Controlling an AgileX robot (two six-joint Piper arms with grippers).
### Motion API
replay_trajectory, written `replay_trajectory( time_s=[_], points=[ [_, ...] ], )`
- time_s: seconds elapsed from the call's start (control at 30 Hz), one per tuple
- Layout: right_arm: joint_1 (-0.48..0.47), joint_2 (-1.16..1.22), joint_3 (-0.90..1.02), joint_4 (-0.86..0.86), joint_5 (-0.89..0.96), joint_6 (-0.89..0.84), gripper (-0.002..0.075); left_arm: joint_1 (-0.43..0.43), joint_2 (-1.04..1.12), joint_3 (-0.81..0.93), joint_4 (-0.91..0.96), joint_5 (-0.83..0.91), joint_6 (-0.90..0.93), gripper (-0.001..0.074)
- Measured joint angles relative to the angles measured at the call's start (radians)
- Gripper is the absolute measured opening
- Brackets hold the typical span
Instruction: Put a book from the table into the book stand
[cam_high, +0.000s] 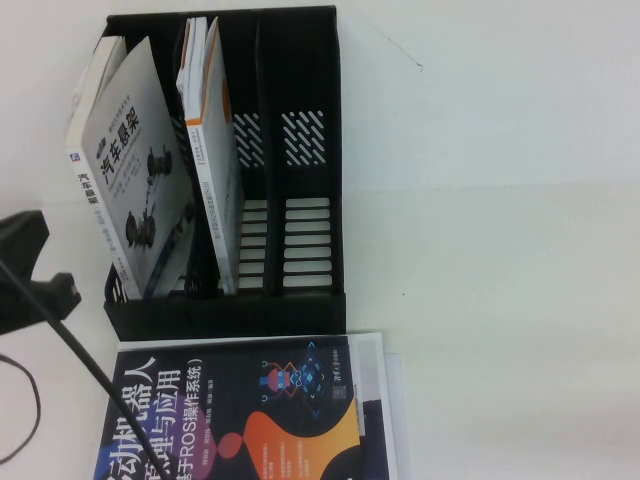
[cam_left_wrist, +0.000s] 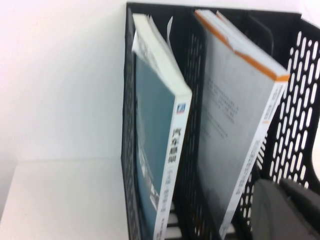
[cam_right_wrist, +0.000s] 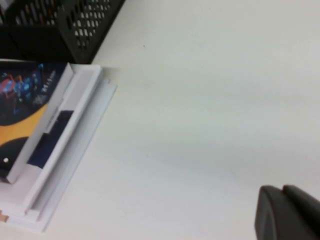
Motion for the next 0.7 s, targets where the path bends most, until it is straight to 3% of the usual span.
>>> replay_trajectory(
  time_s=[0.7],
  points=[
    [0.0, 0.0, 0.0, -0.004, 0.024, 0.0, 0.0002, 0.0, 0.111, 0.062, -0.001, 0.016, 0.0, -0.0002]
  ],
)
